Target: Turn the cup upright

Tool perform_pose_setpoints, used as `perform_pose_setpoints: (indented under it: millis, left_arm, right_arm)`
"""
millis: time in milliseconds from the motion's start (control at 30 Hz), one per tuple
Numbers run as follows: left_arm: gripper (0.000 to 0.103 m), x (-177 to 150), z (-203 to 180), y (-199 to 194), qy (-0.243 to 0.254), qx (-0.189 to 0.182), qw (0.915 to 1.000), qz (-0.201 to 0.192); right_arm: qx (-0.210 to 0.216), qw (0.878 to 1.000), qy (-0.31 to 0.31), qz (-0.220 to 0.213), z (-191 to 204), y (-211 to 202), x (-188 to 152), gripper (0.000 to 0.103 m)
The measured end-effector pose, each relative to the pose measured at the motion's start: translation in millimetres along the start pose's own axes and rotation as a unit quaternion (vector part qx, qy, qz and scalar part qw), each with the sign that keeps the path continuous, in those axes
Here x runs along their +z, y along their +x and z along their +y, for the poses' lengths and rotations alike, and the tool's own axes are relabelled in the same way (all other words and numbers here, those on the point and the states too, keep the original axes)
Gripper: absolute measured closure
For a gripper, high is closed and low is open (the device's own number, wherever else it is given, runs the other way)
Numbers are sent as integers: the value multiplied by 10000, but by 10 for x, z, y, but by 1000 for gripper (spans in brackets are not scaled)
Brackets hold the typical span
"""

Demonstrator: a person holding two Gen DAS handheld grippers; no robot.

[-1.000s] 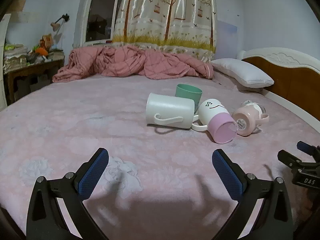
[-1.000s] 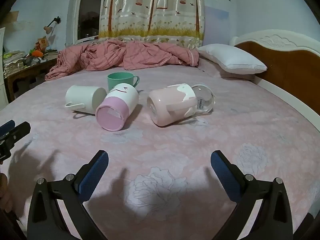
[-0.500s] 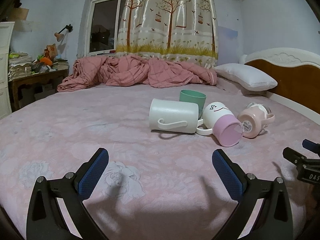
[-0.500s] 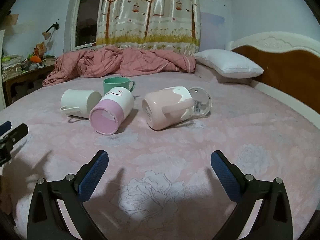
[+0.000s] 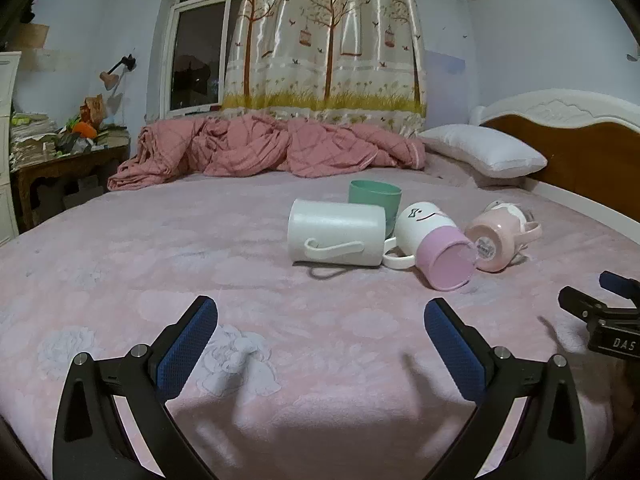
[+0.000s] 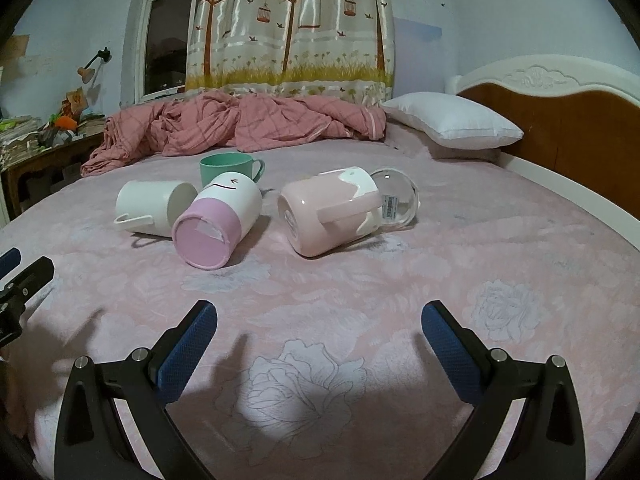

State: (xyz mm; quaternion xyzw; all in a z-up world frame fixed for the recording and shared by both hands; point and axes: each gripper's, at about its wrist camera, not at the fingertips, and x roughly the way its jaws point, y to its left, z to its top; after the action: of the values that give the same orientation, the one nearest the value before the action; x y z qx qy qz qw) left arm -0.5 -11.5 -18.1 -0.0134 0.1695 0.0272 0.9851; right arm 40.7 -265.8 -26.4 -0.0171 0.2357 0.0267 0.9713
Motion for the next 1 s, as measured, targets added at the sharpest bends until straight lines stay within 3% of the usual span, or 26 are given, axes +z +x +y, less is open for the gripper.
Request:
perform_pose_setpoints:
  millis: [1000]
  left_arm:
    - [0, -18, 30, 90, -99, 258, 9994, 189]
  right_arm:
    - [-46, 10000, -55, 64, -4, -8, -23, 0]
